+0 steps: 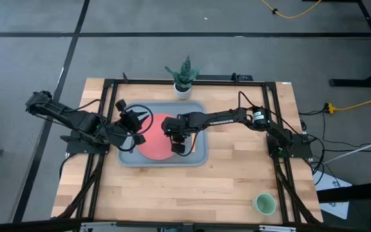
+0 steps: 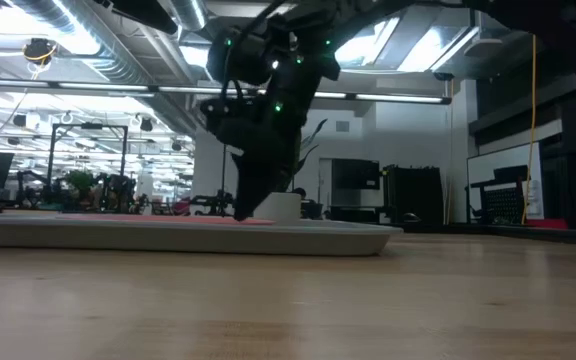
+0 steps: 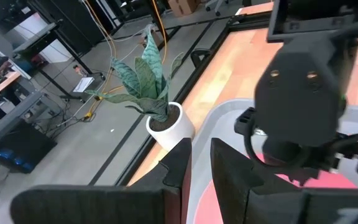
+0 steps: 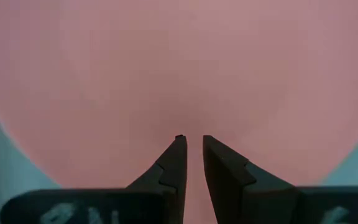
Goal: Pick and place plate/cup/fork/spoon on tray
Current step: Put the pink plate on the blue table tray, then put the green cup on the blue tray above the plate
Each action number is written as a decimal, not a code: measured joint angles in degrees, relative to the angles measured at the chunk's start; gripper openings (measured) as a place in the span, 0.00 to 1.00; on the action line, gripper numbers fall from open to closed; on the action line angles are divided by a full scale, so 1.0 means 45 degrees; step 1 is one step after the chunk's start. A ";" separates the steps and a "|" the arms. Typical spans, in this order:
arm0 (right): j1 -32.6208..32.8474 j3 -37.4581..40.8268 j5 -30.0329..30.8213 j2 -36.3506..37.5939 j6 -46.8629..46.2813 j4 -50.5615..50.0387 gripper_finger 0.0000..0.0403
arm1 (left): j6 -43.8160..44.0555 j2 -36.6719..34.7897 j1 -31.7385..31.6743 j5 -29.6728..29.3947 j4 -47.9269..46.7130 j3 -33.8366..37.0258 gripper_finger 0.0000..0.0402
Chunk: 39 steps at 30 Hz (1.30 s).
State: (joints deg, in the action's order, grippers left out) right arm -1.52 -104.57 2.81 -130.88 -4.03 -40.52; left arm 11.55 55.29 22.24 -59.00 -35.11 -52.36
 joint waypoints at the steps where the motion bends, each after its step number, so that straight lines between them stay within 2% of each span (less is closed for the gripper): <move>1: -0.0053 0.0000 0.0000 -0.0029 0.0004 -0.0139 0.14 | -0.0009 0.0000 0.0000 -0.0002 0.0000 0.0000 0.13; 13: -0.0156 0.0000 -0.0228 -0.0058 -0.0430 -0.1826 0.14 | 0.0041 0.0000 0.0000 -0.0010 0.0005 0.0000 0.13; 22: -0.0151 -0.0034 -0.0223 0.0061 -0.0700 -0.1852 0.14 | 0.0087 0.0000 0.0000 -0.0015 0.0005 0.0002 0.13; 29: -0.0090 -0.0880 -0.0216 0.0110 -0.0692 -0.2097 0.14 | 0.0107 0.0000 0.0000 -0.0019 0.0010 0.0000 0.13; 34: 0.0158 -0.1775 0.0409 0.0124 -0.0047 -0.5055 0.14 | 0.0117 0.0000 0.0000 -0.0019 0.0010 0.0000 0.13; 39: 0.0563 -0.2114 0.2478 0.0129 -0.1262 -1.0052 0.14 | 0.0468 0.0000 0.0000 -0.0019 0.0010 0.0000 0.13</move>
State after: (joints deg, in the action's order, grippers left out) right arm 1.02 -114.09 13.96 -130.30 -9.71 -85.75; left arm 13.66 55.29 22.24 -59.09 -35.07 -52.36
